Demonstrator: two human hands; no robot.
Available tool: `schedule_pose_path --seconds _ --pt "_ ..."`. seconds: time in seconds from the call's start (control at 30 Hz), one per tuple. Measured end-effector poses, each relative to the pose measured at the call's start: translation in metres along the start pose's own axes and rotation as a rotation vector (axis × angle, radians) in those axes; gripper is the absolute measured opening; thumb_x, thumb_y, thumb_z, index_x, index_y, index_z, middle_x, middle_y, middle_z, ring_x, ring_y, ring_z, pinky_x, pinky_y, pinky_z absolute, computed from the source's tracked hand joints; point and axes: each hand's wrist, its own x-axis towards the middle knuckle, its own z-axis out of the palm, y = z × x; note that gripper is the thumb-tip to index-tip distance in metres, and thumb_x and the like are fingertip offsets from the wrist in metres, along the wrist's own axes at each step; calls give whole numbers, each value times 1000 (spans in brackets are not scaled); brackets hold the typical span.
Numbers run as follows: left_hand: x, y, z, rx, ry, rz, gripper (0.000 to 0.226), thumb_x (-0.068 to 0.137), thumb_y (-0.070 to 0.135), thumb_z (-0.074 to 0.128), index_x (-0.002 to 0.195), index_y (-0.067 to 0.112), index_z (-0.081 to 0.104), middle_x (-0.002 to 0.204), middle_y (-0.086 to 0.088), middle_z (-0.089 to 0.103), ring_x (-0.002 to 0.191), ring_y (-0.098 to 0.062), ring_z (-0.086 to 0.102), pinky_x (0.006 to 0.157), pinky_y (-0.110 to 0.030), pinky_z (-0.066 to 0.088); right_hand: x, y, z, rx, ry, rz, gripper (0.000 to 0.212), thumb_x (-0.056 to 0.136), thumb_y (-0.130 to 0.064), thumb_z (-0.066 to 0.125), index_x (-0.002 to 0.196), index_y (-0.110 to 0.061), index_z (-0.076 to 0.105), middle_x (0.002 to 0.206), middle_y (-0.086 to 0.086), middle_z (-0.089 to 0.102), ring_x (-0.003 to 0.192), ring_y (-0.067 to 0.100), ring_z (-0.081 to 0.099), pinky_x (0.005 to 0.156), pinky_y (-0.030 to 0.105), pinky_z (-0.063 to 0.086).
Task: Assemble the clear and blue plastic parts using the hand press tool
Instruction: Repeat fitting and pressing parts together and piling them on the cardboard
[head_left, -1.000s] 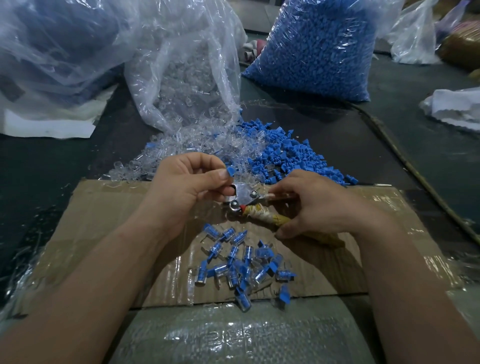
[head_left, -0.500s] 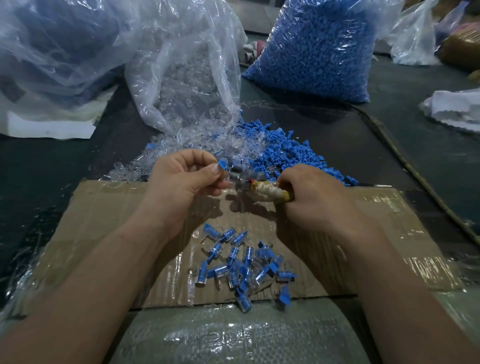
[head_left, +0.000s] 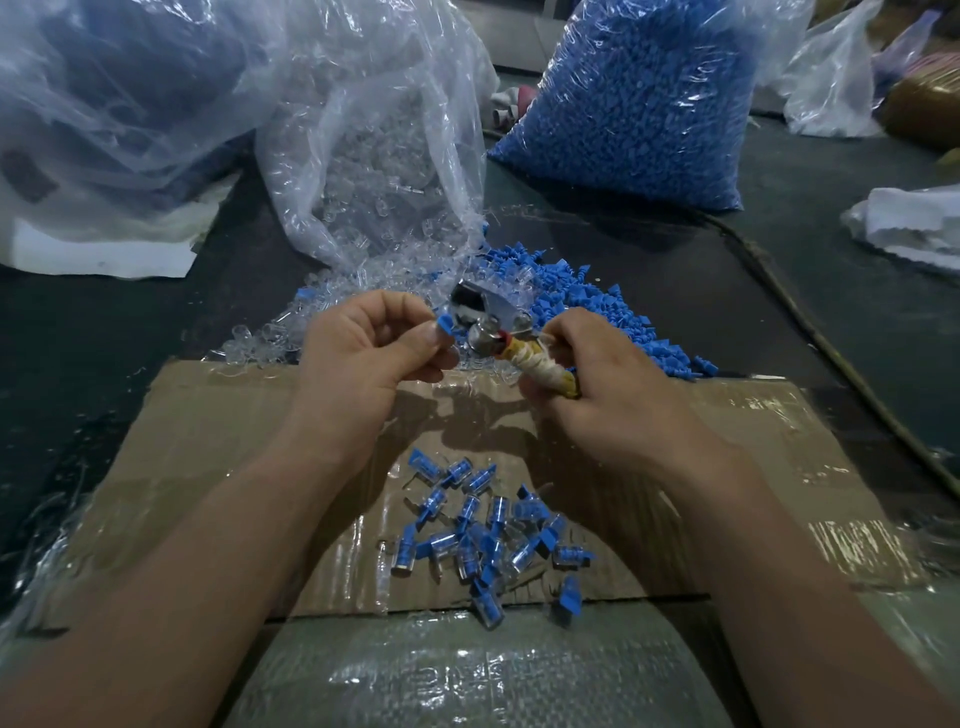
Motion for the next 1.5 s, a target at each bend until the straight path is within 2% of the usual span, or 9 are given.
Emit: schedule_pose_path --seconds 0.33,0.5,0.67,0.93,1.07,1.13,1.27,1.37,1.5 --pt "0 0 0 33 4 44 15 80 -5 59 76 9 60 62 0 67 57 -7 63 56 -16 51 -1 -3 2 26 -51 -11 22 84 -39 57 91 -30 38 83 -16 41 75 0 38 58 16 25" --pt "-2 1 2 56 22 48 17 80 -5 59 75 11 59 60 0 66 55 -7 63 54 -15 50 0 -4 3 -34 -54 -29 20 85 -35 56 90 -28 39 79 -14 40 71 5 38 59 16 25" --pt "-4 1 4 137 54 108 21 81 -6 59 75 13 59 66 -2 62 57 -6 61 56 -14 50 2 -8 4 -46 -27 -35 19 86 -33 58 86 -28 40 74 -16 41 68 -2 37 55 19 25" --pt "-5 1 5 194 86 136 21 81 -7 59 75 13 58 69 -4 62 57 -4 61 57 -13 50 2 -10 6 -63 4 -42 19 86 -35 59 84 -25 43 76 -8 49 67 6 42 56 24 28" --pt "-5 2 6 218 105 132 22 82 -7 59 75 13 58 68 -3 62 56 -3 61 56 -13 50 2 -9 8 -68 19 -35 18 85 -34 60 86 -28 43 76 -11 46 65 1 38 55 17 26" --pt "-6 2 6 212 102 128 21 82 -7 59 76 14 58 68 -3 62 56 -3 61 56 -13 50 2 -8 8 -89 29 -42 19 85 -36 59 87 -29 41 76 -13 43 66 2 37 56 19 25" --pt "-5 1 4 161 120 102 18 82 -4 60 77 13 60 63 1 65 56 -4 63 54 -13 49 3 -3 4 -89 31 -30 22 85 -38 59 99 -23 53 88 -6 53 79 11 47 66 27 32" --pt "-1 5 -2 57 154 106 18 81 -3 60 76 14 60 60 4 67 53 -6 62 50 -15 48 3 5 -4 -136 6 14 24 83 -38 62 100 -22 58 89 -5 56 80 13 50 66 29 37" --pt "-7 11 -4 52 -27 48 10 72 12 66 69 21 71 64 0 69 48 -8 59 42 -15 42 2 6 -7 -155 -102 56 29 72 -46 69 91 -26 61 84 -10 55 74 3 46 61 25 36"
